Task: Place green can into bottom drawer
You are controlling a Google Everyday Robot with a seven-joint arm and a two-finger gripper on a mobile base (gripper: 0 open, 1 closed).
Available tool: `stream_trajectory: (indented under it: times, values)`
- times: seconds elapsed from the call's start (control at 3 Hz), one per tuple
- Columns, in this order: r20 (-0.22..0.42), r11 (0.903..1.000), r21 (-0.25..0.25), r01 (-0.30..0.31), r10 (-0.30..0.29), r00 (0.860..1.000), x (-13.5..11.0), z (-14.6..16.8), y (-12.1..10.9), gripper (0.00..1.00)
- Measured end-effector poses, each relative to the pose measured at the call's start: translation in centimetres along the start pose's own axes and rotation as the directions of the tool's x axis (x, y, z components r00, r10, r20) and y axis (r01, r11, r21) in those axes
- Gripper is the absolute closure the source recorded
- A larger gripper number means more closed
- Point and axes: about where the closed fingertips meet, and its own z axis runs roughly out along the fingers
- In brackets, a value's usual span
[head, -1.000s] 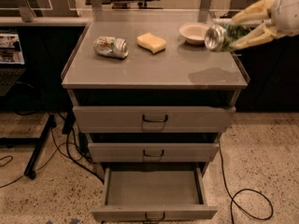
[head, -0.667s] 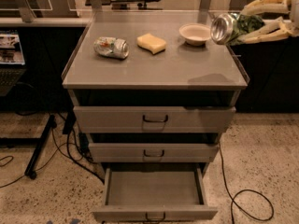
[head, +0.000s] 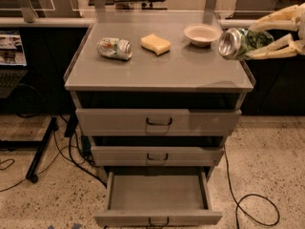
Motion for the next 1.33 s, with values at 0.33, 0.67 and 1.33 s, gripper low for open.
stream_trajectory:
  times: [0.33, 0.67, 1.33]
  values:
    - [0.007, 0.9995, 0.018, -0.027, 0.027, 1.0, -0.4, 0.0, 2.1, 1.0]
    - [0.018, 0.987, 0.157, -0.035, 0.032, 0.999, -4.8, -0.9, 4.0, 1.0]
    - [-0.06, 0.934, 0.251, -0.254, 0.277, 0.959, 0.1, -2.3, 16.1, 1.0]
